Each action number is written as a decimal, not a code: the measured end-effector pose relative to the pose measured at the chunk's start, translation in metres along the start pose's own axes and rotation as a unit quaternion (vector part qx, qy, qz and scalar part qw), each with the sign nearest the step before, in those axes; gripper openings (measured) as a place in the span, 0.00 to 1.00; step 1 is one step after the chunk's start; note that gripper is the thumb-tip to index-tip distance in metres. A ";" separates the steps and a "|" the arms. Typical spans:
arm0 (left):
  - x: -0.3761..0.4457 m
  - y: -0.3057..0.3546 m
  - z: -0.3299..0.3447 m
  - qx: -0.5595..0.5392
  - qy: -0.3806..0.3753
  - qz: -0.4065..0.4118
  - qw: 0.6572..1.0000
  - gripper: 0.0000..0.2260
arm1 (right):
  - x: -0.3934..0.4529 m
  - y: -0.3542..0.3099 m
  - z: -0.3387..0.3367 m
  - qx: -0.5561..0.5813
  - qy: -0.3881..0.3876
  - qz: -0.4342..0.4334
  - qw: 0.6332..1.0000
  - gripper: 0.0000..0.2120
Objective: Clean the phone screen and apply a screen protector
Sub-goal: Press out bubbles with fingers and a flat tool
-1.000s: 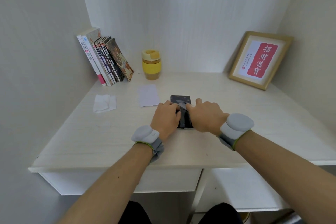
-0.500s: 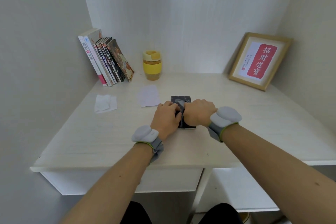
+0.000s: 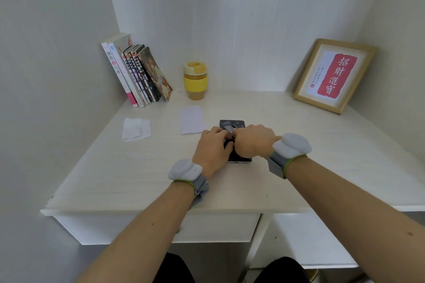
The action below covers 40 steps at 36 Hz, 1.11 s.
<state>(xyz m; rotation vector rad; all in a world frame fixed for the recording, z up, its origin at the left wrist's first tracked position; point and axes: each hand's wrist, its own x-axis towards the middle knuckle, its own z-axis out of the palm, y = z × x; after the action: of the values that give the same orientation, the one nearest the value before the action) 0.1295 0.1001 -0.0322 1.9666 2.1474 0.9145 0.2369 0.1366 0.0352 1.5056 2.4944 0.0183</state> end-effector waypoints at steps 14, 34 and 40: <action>0.000 -0.002 0.002 0.015 0.011 0.013 1.000 0.11 | 0.012 -0.001 -0.007 -0.013 -0.002 -0.008 1.000 0.15; -0.002 -0.001 0.000 0.016 0.011 0.023 1.000 0.11 | 0.018 -0.004 -0.005 -0.047 0.005 -0.021 0.999 0.17; -0.001 -0.002 0.001 0.015 0.009 0.013 1.000 0.12 | 0.007 0.002 -0.002 -0.068 0.014 -0.028 0.997 0.17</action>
<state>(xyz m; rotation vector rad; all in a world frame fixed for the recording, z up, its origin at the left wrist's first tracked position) 0.1282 0.0999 -0.0340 2.0123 2.1630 0.9125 0.2349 0.1438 0.0359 1.3901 2.4999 0.1972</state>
